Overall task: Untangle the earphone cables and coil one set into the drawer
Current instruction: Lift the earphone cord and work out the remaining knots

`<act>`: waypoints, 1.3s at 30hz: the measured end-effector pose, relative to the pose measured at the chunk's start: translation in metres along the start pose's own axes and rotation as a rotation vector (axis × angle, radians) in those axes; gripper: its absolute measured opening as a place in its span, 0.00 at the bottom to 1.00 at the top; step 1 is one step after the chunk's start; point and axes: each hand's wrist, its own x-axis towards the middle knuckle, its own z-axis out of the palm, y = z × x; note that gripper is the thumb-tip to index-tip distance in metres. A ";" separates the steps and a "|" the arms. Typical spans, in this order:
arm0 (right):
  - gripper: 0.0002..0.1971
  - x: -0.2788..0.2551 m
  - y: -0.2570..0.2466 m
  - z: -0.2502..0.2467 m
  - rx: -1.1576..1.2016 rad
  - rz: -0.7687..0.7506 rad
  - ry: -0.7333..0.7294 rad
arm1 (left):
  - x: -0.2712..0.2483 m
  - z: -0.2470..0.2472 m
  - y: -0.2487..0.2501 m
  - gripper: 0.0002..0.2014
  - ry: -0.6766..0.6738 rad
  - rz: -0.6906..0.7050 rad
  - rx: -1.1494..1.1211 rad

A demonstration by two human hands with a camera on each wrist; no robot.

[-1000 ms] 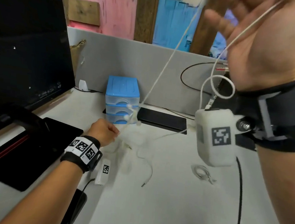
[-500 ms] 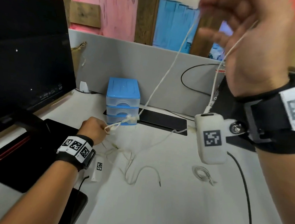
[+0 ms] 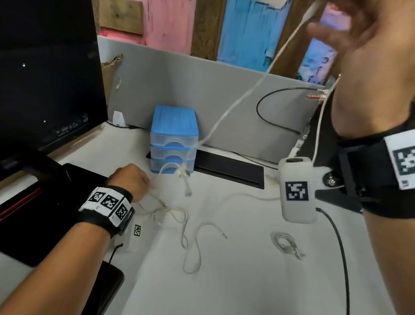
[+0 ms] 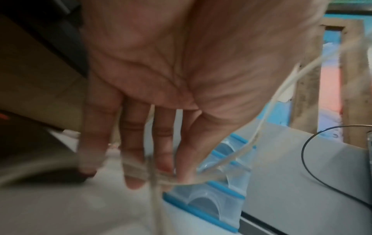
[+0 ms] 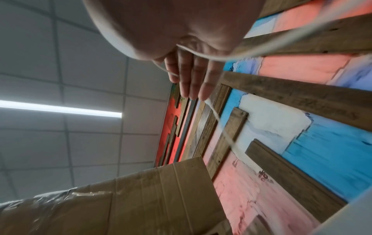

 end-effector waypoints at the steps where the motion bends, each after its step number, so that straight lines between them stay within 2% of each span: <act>1: 0.10 -0.004 -0.003 0.003 0.009 0.022 -0.083 | -0.003 -0.004 0.004 0.12 0.029 0.011 0.034; 3: 0.11 -0.012 -0.008 0.010 -0.001 0.111 -0.252 | -0.010 -0.018 0.018 0.16 0.178 0.100 0.046; 4: 0.11 -0.017 -0.008 0.015 -0.013 0.158 -0.324 | -0.016 -0.026 0.027 0.16 0.282 0.213 -0.026; 5: 0.12 -0.021 -0.009 0.019 -0.030 0.209 -0.381 | -0.025 -0.033 0.038 0.14 0.355 0.360 -0.182; 6: 0.12 -0.026 -0.008 0.024 -0.039 0.258 -0.425 | -0.038 -0.039 0.053 0.13 0.350 0.499 -0.398; 8: 0.11 -0.034 -0.003 0.030 -0.049 0.336 -0.496 | -0.066 -0.041 0.081 0.18 0.121 0.698 -0.781; 9: 0.11 -0.037 -0.001 0.031 -0.049 0.360 -0.520 | -0.076 -0.036 0.091 0.21 -0.033 0.753 -0.870; 11: 0.09 -0.039 -0.001 0.029 -0.043 0.375 -0.537 | -0.082 -0.015 0.100 0.19 -0.243 0.815 -0.840; 13: 0.10 -0.036 -0.008 0.022 -0.011 0.352 -0.509 | -0.074 0.004 0.093 0.11 -0.274 0.763 -0.746; 15: 0.11 -0.031 -0.019 0.010 0.061 0.329 -0.455 | -0.059 0.014 0.079 0.09 -0.262 0.663 -0.680; 17: 0.10 -0.028 -0.030 -0.001 0.153 0.343 -0.414 | -0.050 0.015 0.069 0.06 -0.265 0.620 -0.618; 18: 0.09 -0.029 -0.033 -0.004 0.183 0.362 -0.415 | -0.049 0.012 0.068 0.07 -0.272 0.622 -0.612; 19: 0.08 -0.029 -0.036 -0.005 0.179 0.379 -0.432 | -0.053 0.007 0.070 0.14 -0.299 0.633 -0.632; 21: 0.03 -0.034 -0.037 0.000 0.110 0.412 -0.486 | -0.068 -0.003 0.081 0.29 -0.442 0.691 -0.775; 22: 0.02 -0.038 -0.035 0.004 0.076 0.429 -0.506 | -0.077 -0.007 0.087 0.34 -0.536 0.712 -0.864; 24: 0.07 -0.048 -0.030 0.012 0.013 0.440 -0.498 | -0.091 -0.009 0.097 0.31 -0.631 0.783 -0.919; 26: 0.08 -0.055 -0.027 0.014 -0.035 0.447 -0.488 | -0.097 -0.009 0.102 0.16 -0.576 0.842 -0.823; 27: 0.08 -0.056 -0.027 0.012 -0.052 0.451 -0.470 | -0.095 -0.008 0.101 0.10 -0.526 0.827 -0.788; 28: 0.08 -0.054 -0.026 0.007 -0.062 0.455 -0.438 | -0.089 -0.007 0.098 0.08 -0.482 0.785 -0.769; 31: 0.08 -0.045 -0.030 -0.012 -0.038 0.458 -0.303 | -0.062 -0.002 0.081 0.10 -0.363 0.591 -0.795; 34: 0.09 -0.038 -0.040 -0.024 0.032 0.389 -0.204 | -0.032 0.002 0.057 0.10 -0.183 0.445 -0.780; 37: 0.07 -0.033 -0.046 -0.027 0.025 0.316 -0.213 | -0.019 0.001 0.041 0.13 -0.065 0.388 -0.645; 39: 0.06 -0.034 -0.044 -0.027 0.018 0.305 -0.232 | -0.016 -0.002 0.034 0.12 -0.016 0.343 -0.603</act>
